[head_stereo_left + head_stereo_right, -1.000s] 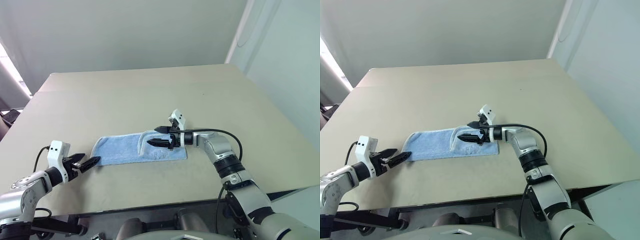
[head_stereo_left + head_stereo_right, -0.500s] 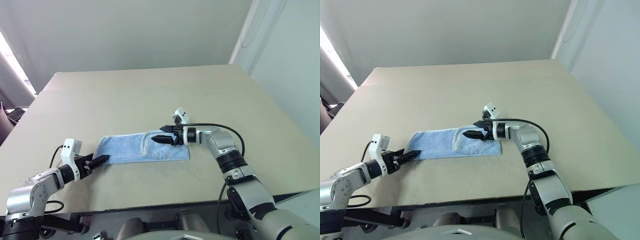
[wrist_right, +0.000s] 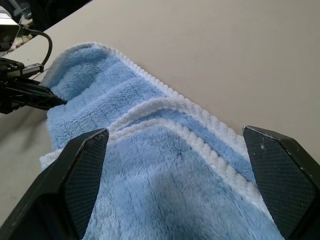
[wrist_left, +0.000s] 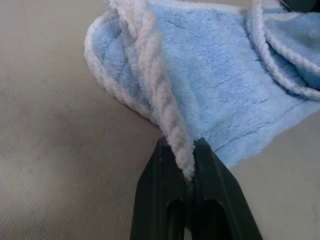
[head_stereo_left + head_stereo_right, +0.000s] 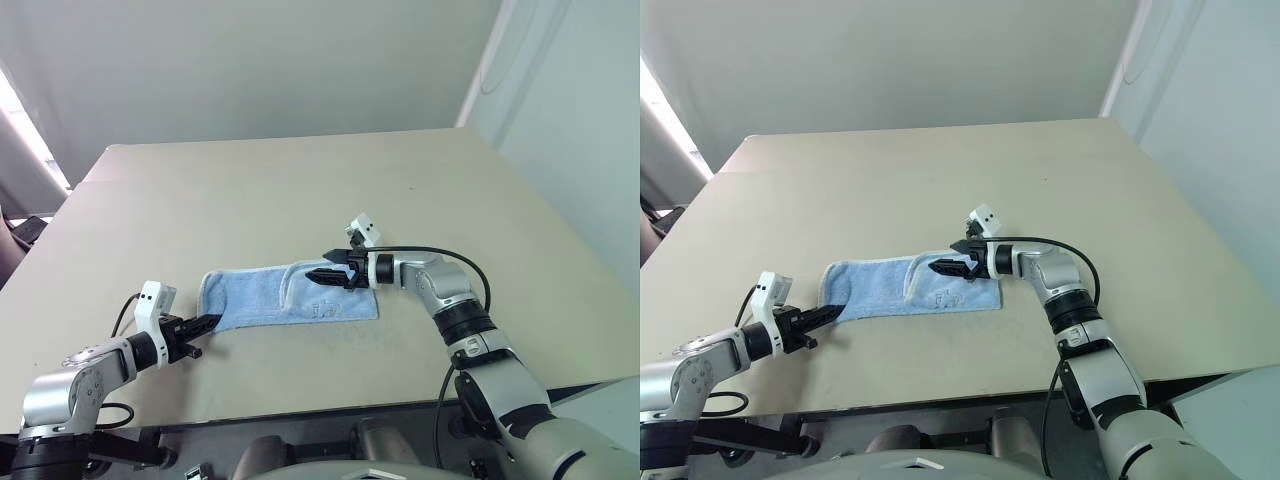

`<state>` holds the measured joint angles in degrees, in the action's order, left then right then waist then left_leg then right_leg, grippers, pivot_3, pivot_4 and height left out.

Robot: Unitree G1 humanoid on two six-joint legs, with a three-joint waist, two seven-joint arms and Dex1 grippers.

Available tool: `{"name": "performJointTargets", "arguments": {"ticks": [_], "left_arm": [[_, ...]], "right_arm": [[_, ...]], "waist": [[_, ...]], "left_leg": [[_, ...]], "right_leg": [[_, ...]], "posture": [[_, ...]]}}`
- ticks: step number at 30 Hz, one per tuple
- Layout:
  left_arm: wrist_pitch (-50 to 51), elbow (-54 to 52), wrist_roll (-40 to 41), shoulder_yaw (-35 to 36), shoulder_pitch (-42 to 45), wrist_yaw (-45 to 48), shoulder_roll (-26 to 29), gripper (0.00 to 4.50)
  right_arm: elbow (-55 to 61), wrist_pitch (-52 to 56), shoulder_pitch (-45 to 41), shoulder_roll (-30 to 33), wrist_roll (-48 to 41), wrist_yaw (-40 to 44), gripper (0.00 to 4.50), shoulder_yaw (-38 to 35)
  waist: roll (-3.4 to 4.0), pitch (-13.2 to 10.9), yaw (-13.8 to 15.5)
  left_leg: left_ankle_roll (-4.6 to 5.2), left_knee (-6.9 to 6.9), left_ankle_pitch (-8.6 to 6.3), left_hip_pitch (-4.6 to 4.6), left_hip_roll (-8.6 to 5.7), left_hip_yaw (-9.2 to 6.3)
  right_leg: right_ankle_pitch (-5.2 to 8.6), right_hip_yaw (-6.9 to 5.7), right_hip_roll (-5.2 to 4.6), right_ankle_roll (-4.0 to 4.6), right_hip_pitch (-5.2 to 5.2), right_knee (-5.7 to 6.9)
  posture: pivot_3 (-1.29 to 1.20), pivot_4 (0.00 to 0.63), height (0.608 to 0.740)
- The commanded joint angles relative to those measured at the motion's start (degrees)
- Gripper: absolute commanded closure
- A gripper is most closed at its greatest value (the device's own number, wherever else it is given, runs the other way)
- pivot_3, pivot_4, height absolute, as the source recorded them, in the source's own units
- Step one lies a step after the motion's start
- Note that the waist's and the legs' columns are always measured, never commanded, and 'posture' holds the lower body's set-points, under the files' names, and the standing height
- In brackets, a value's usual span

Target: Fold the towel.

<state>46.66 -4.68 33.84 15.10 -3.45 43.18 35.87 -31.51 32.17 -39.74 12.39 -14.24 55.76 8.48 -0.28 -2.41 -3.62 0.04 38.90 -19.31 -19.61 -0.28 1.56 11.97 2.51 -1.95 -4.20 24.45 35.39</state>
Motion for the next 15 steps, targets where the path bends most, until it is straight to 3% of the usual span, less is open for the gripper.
{"name": "performJointTargets", "arguments": {"ticks": [1,10,15], "left_arm": [[-0.1,-0.2,-1.5,2.9,-0.1,-1.0,3.7,4.48],[0.2,5.1,1.2,16.0,-3.2,3.9,13.8,4.48],[3.0,2.8,4.1,21.6,-5.4,8.5,18.6,4.48]], "right_arm": [[4.5,0.0,-0.2,1.5,-1.8,1.8,0.0,-1.5],[13.4,2.7,3.6,7.0,-4.4,6.1,0.0,-1.3],[14.6,3.3,4.9,9.1,-4.1,6.0,0.0,-1.1]], "waist": [[0.0,0.0,-0.3],[-0.08,0.0,-0.4],[-0.08,-0.1,-0.4]], "left_leg": [[0.0,-0.01,0.0,0.0,0.01,-0.01],[0.01,-0.22,0.0,0.02,0.16,-0.03],[0.01,-0.31,0.01,0.01,0.12,0.03]], "right_leg": [[0.0,0.0,0.01,0.0,0.0,0.01],[0.04,-0.03,0.23,0.04,0.16,0.04],[0.06,-0.04,0.16,0.05,0.17,-0.08]], "posture": [[0.0,0.0,0.74],[0.0,0.0,0.74],[0.0,0.0,0.74]]}}
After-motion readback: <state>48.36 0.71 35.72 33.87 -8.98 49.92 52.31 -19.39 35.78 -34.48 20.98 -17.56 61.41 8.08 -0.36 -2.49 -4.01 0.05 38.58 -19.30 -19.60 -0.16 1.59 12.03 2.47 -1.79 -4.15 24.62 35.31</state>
